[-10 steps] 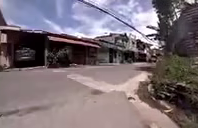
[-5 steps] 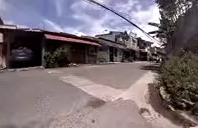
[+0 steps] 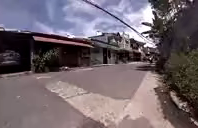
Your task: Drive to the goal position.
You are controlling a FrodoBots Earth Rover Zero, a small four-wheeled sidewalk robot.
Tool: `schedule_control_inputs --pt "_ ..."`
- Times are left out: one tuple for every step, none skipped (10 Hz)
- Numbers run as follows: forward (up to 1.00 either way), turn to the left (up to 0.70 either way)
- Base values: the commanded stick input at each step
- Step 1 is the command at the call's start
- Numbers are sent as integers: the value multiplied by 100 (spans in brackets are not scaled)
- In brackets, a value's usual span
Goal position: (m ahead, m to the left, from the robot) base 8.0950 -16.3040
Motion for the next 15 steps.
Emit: schedule_control_inputs --pt "100 0" --pt "100 -10" --pt "100 -29" --pt "100 -40" --pt "100 -31" --pt "100 0" --pt "100 0" --pt "100 0" --pt "100 0" --pt "100 0" --pt "100 0" --pt "100 -4" --pt "100 -20" --pt "100 -40" --pt "100 -36"
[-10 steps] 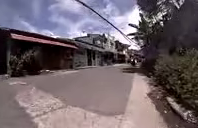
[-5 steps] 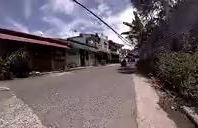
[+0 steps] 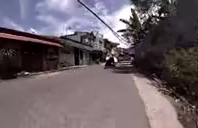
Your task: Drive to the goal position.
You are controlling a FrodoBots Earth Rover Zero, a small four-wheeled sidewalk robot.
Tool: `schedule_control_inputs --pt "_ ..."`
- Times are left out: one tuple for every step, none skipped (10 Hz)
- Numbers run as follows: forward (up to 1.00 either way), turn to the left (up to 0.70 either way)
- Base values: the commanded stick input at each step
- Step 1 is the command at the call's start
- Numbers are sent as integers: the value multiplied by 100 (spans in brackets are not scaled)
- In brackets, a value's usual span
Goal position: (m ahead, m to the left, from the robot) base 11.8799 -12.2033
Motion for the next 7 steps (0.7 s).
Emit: schedule_control_inputs --pt "100 0" --pt "100 -4" --pt "100 -40" --pt "100 -40" --pt "100 -40" --pt "100 -40" --pt "100 -31"
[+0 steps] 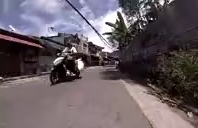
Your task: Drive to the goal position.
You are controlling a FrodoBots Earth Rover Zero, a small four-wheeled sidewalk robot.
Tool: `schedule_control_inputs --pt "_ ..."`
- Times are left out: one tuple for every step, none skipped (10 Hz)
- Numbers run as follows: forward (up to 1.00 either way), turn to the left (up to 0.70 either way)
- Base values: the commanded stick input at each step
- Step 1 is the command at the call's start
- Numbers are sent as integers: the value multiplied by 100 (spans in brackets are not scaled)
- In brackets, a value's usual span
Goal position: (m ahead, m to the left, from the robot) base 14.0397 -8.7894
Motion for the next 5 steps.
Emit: schedule_control_inputs --pt "100 -3" --pt "100 0" --pt "100 0" --pt "100 0" --pt "100 0"
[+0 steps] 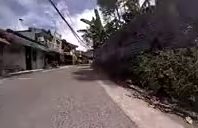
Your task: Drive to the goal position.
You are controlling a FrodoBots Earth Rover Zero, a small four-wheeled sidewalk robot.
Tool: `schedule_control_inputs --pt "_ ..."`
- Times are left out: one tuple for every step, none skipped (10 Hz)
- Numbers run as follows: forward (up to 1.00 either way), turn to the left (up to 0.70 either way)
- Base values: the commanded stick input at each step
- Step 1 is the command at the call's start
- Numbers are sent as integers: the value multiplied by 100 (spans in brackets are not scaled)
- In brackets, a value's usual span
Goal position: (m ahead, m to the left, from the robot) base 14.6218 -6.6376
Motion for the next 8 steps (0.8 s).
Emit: schedule_control_inputs --pt "100 0" --pt "100 0" --pt "100 0" --pt "100 0" --pt "100 0" --pt "100 0" --pt "100 0" --pt "100 0"
